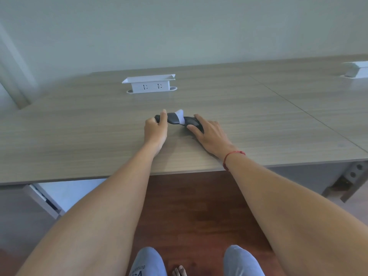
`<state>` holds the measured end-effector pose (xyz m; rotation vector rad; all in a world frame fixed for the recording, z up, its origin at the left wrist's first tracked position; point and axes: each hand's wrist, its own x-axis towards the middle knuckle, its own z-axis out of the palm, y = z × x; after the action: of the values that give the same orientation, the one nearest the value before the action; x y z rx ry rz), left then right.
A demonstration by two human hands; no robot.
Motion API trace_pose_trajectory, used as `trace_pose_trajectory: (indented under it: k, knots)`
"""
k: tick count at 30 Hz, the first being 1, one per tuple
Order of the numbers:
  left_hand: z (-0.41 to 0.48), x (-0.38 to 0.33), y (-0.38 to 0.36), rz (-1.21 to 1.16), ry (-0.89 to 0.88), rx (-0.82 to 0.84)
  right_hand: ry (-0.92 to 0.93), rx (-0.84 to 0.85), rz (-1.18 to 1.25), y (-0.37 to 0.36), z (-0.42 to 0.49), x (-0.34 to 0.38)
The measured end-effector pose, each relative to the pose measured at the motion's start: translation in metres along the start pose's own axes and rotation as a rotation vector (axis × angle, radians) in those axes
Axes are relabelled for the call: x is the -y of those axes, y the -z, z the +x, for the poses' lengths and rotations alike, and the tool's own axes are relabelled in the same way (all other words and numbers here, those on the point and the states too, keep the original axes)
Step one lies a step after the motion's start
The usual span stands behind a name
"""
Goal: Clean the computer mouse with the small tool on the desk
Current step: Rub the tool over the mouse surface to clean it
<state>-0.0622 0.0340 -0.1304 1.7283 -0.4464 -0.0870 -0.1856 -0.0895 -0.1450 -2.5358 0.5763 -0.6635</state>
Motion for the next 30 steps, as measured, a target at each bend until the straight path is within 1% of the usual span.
trace_pose_trajectory:
  k: [9,15,22,26,30]
  knots:
    - [-0.001,-0.001,-0.001,0.005,0.008,-0.028,0.024,0.069,0.021,0.002,-0.001,0.006]
    - [-0.001,-0.006,0.002,-0.017,0.028,-0.040,0.059,0.079,-0.097,0.005,-0.004,0.015]
    - [-0.003,-0.005,0.002,0.003,0.042,0.005,0.067,0.117,-0.193,0.006,-0.005,0.018]
    - [-0.004,-0.008,0.002,-0.042,0.068,0.003,0.076,0.101,-0.177,0.008,-0.005,0.020]
    - [-0.002,-0.014,0.003,-0.071,0.073,0.009,0.094,0.096,-0.214,0.010,-0.005,0.021]
